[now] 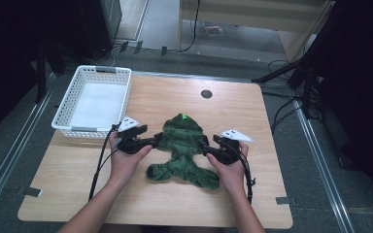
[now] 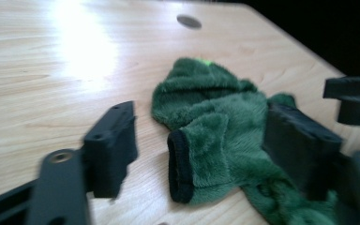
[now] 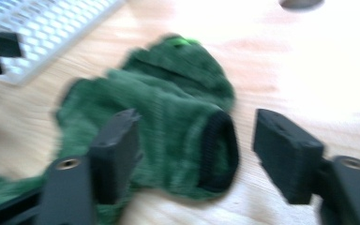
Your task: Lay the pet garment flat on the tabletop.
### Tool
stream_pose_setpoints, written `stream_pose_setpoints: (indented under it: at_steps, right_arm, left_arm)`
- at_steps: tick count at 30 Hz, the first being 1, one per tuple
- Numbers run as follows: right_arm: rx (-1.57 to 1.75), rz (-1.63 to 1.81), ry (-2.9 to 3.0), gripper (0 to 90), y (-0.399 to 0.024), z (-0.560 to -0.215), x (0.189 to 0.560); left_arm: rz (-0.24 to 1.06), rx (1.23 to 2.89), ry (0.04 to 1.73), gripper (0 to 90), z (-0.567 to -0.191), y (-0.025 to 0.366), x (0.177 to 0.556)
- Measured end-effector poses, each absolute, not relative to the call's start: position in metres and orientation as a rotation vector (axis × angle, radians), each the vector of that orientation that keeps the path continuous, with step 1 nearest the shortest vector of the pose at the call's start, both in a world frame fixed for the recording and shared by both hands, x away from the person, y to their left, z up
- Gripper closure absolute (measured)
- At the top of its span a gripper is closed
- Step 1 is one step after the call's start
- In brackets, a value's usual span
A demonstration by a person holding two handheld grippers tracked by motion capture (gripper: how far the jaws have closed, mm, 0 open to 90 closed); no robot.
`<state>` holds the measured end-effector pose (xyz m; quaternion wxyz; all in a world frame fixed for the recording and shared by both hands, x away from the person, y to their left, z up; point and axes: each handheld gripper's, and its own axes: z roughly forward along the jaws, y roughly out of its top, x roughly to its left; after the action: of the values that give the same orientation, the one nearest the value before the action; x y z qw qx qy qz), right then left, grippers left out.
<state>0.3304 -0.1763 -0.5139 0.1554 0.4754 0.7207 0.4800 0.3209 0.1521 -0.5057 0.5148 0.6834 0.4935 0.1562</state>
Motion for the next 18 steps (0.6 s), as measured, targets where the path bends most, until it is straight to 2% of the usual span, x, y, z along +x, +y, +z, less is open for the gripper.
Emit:
stream_pose_setpoints:
  at_steps: [1,4,6,7,18]
  right_arm:
    - [1.353,1.367,2.060,11.6,-0.176,-0.510,0.327]
    - [1.301,1.339,2.077,0.5,-0.178,-0.500,0.317]
    - [1.299,1.377,2.089,0.0,-0.181,-0.495,0.311]
    - [1.296,1.384,2.093,0.0,-0.183,-0.493,0.309]
    - [1.286,1.328,2.067,0.0,-0.207,-0.494,0.275]
  left_arm:
    - [0.382,1.641,1.184,16.2,-0.505,0.156,0.317]
    - [0.399,1.640,1.162,8.1,-0.502,0.166,0.304]
    - [0.401,1.646,1.135,0.7,-0.500,0.174,0.296]
    - [0.394,1.648,1.115,0.0,-0.499,0.179,0.290]
    - [0.419,1.617,1.168,0.0,-0.511,0.228,0.248]
